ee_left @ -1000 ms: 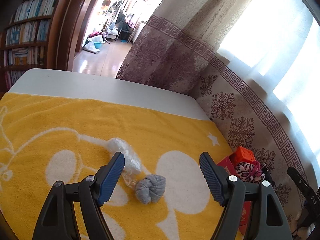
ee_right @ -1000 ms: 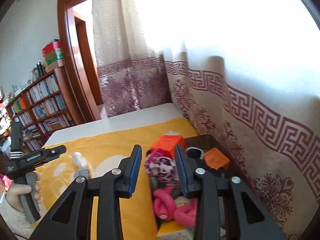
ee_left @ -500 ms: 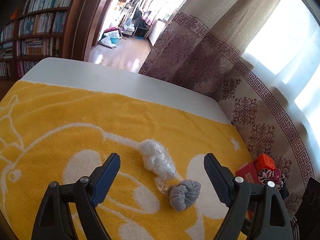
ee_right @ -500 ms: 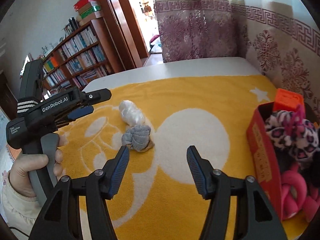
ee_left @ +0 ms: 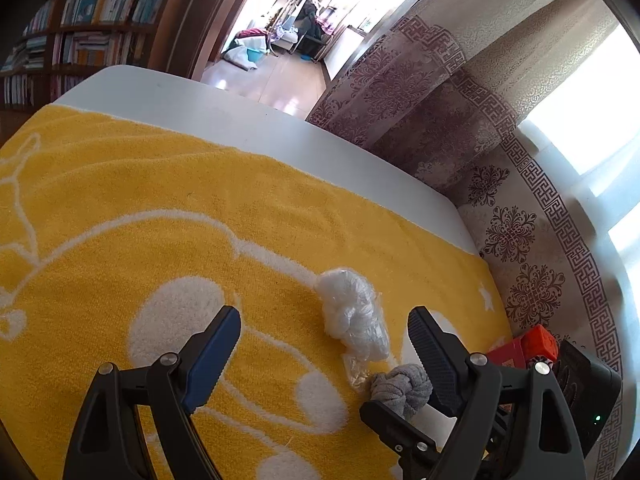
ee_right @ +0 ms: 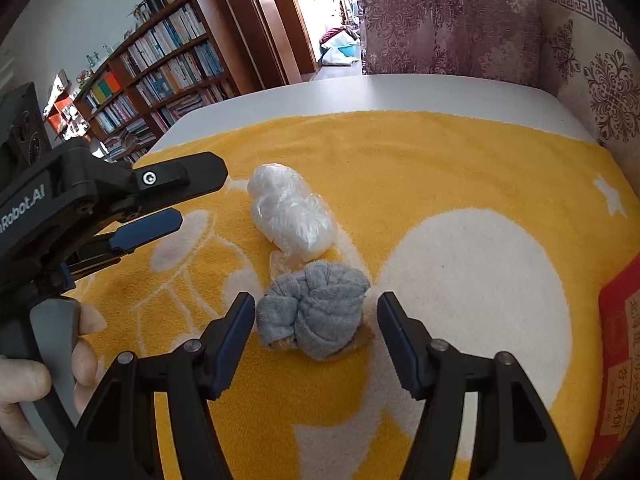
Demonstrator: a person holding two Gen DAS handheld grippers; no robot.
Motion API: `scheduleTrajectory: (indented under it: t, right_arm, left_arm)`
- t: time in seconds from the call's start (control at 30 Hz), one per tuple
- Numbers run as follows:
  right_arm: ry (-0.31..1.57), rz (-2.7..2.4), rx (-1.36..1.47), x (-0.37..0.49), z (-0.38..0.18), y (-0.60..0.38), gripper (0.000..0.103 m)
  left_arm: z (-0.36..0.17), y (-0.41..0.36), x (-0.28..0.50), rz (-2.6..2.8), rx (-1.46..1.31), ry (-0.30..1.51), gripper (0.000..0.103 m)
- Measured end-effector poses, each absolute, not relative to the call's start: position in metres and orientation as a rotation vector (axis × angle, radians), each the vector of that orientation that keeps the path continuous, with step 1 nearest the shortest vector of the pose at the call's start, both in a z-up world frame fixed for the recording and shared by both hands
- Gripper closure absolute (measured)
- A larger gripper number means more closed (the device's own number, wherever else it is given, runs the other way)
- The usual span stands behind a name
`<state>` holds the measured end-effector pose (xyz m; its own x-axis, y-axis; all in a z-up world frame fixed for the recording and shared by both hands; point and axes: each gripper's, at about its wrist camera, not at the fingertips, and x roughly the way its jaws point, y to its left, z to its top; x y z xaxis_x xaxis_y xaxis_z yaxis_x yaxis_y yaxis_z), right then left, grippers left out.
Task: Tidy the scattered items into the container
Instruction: 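Grasp the grey sock ball with the right gripper while the left gripper grasps the plastic bundle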
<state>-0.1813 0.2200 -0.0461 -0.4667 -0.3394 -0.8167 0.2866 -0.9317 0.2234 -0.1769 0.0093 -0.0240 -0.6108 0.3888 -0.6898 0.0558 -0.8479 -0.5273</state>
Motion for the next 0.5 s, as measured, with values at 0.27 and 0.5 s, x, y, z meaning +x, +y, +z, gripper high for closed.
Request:
scheduleTrajectory:
  t: [0.27, 0.5]
  right_arm:
    - [-0.048, -2.443, 1.334, -0.168, -0.040, 0.229, 0.048]
    - [-0.108, -2.500, 1.329, -0.143, -0.031, 0.265, 0.048]
  left_arm:
    - [-0.028, 0.023, -0.180, 2.519, -1.285, -0.721, 0.016]
    - [-0.031, 0.051, -0.190, 2.566, -1.306, -0.540, 0.016]
